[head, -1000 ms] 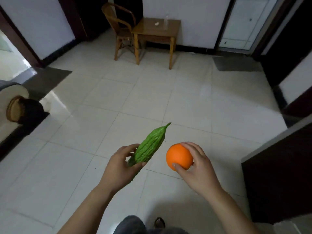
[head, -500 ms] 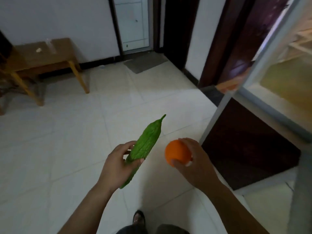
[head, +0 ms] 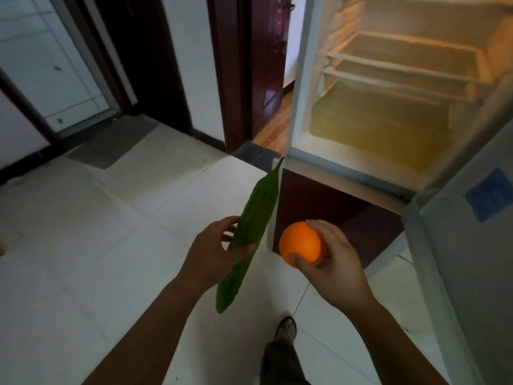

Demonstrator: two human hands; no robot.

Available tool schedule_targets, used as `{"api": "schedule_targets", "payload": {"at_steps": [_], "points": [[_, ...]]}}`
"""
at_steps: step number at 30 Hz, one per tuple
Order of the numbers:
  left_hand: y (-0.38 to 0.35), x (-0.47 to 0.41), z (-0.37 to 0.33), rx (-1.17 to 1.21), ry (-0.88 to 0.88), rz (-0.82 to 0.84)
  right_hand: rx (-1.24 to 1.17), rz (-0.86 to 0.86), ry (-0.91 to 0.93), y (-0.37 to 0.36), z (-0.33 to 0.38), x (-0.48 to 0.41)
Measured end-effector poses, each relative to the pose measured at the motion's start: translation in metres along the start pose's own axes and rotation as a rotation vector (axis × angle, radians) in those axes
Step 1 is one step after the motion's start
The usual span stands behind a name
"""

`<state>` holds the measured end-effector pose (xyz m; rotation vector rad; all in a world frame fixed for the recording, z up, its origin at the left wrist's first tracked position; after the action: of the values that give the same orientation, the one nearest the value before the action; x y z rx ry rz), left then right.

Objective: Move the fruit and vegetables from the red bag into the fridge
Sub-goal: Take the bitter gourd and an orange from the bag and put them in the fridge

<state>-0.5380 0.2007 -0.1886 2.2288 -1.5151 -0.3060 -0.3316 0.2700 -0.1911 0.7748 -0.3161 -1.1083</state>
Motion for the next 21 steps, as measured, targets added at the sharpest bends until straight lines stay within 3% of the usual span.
{"api": "schedule_targets", "payload": {"at_steps": [10,21], "points": [[-0.066,-0.191,-0.101,-0.049,-0.202,0.041,0.0,-0.246,-0.01,0.093,-0.053,-0.15],[-0.124,-0.307,-0.155,0.014,-0.251,0.14,0.005,-0.437,-0.071,0.151,-0.099,-0.231]]}}
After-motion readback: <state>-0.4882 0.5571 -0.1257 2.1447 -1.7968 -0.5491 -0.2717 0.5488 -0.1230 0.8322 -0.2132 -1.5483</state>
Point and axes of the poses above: each hand's wrist, its own x-axis away from the middle knuckle, its own y-axis out of the back of the hand, z = x × y, the point moved 9 cm from there along -x, towards the middle knuckle, and after that the axes turned 8 degrees about x, right-handed, at the moved point
